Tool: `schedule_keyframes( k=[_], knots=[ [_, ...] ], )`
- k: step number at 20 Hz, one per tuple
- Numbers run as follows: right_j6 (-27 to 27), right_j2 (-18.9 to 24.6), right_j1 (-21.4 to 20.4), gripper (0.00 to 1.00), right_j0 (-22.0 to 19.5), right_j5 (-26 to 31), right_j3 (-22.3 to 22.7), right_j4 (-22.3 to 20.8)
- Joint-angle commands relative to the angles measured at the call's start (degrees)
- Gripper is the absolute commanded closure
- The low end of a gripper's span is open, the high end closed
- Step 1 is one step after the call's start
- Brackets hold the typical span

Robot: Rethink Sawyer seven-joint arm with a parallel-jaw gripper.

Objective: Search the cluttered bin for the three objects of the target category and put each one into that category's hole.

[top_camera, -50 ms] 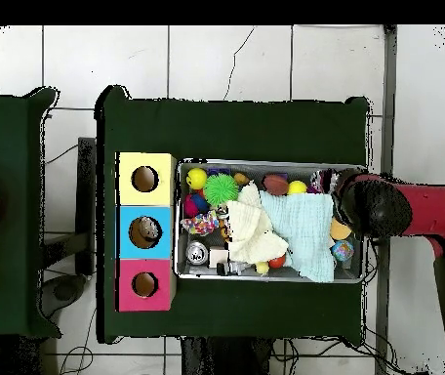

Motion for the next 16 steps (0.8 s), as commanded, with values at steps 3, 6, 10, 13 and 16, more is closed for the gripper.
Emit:
schedule_keyframes(
  k=[3,6,10,13,16],
  knots=[
    [-6.0,-2.3,0.8,0.0,5.2,-1.3,4.0,-3.9],
    [-3.9,-3.6,1.5,0.0,6.1,-3.9,4.3,-5.1],
    [-3.4,-4.2,2.9,0.0,6.8,-5.7,3.5,-5.7],
    [-3.5,-4.6,3.9,0.0,6.9,-7.0,2.9,-6.2],
    [-4.5,-5.1,4.4,0.0,6.8,-7.4,2.3,-6.7]
  ],
)
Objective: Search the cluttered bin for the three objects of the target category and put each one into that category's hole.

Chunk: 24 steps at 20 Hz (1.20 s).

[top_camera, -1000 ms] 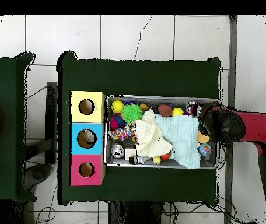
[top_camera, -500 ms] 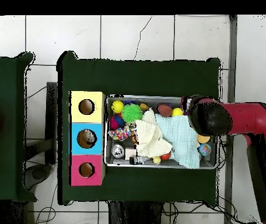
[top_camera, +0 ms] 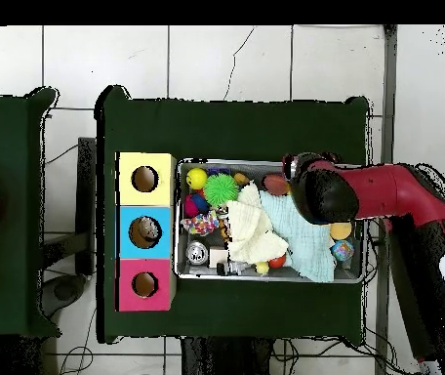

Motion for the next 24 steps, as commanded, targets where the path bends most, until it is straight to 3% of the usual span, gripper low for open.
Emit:
schedule_keyframes(
  k=[1,11,21,24],
  knots=[
    [-5.4,-4.1,4.2,0.0,-0.7,-1.6,2.0,-3.8],
    [-10.2,-1.6,4.8,0.0,-4.4,1.4,2.2,-0.8],
    [-14.0,0.9,2.3,0.0,-7.3,5.9,2.7,2.2],
    [-13.5,0.6,3.1,0.0,-7.0,4.5,2.4,1.1]
  ],
)
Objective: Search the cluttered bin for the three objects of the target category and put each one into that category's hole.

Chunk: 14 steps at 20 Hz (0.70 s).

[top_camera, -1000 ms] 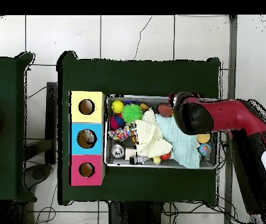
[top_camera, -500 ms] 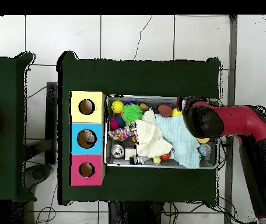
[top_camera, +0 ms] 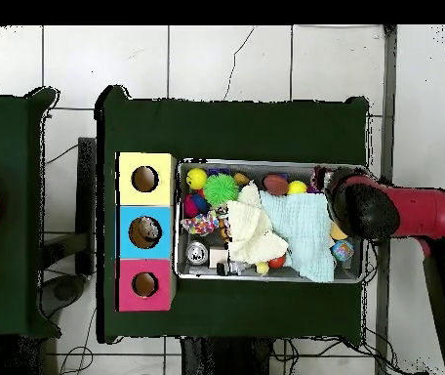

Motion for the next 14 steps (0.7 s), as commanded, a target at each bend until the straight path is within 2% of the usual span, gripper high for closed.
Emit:
schedule_keyframes(
  k=[1,7,14],
  knots=[
    [-13.0,0.8,1.8,0.0,0.2,4.7,2.2,-0.3],
    [-12.3,0.2,5.0,0.0,0.4,0.8,0.9,-3.1],
    [-15.6,1.5,9.7,0.0,-0.4,1.6,-2.7,-3.0]
  ],
)
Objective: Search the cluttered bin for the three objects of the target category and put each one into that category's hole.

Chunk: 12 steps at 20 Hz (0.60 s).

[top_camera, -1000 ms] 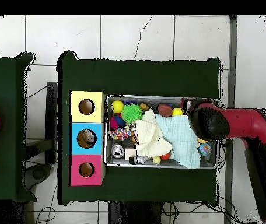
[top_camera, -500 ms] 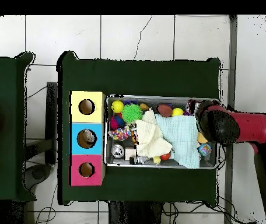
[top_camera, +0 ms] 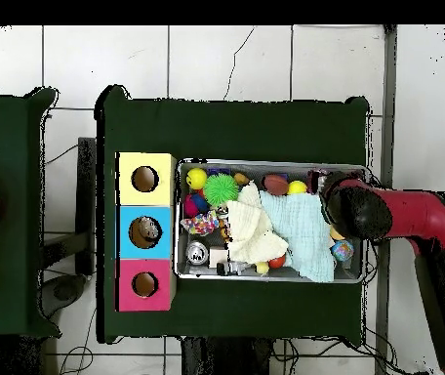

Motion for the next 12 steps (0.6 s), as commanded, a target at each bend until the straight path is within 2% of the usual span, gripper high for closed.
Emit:
schedule_keyframes(
  k=[1,8,12],
  knots=[
    [-16.2,1.7,7.1,0.0,-0.3,1.9,-3.1,-2.6],
    [-17.6,2.3,9.9,0.0,-1.1,0.5,-4.6,-3.8],
    [-17.5,2.8,9.9,0.0,-1.2,-0.1,-4.9,-4.6]
  ],
)
